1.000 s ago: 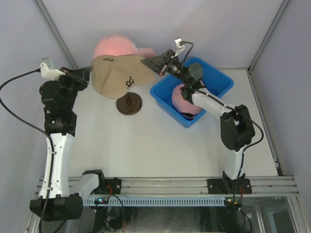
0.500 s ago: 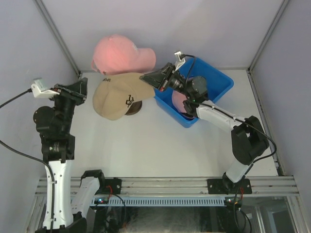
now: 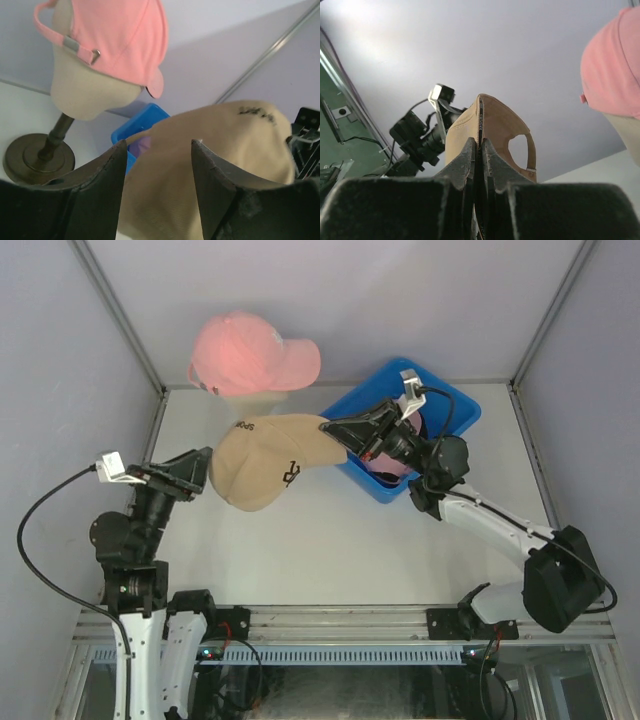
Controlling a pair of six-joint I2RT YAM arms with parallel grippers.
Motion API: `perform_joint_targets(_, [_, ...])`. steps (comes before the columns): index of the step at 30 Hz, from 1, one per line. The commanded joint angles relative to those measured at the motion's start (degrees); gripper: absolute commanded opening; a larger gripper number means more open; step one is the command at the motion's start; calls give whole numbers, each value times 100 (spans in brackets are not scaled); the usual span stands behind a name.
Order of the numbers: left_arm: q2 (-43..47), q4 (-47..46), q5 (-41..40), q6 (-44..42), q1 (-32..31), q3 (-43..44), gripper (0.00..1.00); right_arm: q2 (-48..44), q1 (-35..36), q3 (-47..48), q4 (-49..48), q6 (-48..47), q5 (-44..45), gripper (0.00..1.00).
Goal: Stack the hats
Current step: Stack the hat on the hat.
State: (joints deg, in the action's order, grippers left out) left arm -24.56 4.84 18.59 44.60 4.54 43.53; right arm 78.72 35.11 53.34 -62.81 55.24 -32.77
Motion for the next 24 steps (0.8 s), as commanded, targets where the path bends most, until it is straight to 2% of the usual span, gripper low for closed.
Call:
perform_joint_targets(1, [105,-544,762,416,15,-510,60,-505,-63,-122,-363,-24,175,0])
perform_joint_targets(4, [118,-1433,1258,966,20,-923,69,-666,-140,-156,-338,-24,147,0])
perform_joint_targets(10, [58,-3154,1890,1944,19,-1450,76,-731,-212,-164,-410,-24,92,0])
perform_joint_targets(12, [46,-3593,2070,2267,15,-1578,82,-722,-218,-166,-430,-24,100,0])
perform_joint_targets(17, [84,-4592,2337,2896,16,-1908,86,-702,-308,-188,-469,-24,121,0])
perform_joint_targets(20, [109,-5067,2411,3230,20,-2081,96,-668,-342,-184,-518,-24,136,0])
perform_joint_targets(24, [-63,-6281,2519,3881,18,-2371,97,-545,-347,-183,-647,-24,157,0])
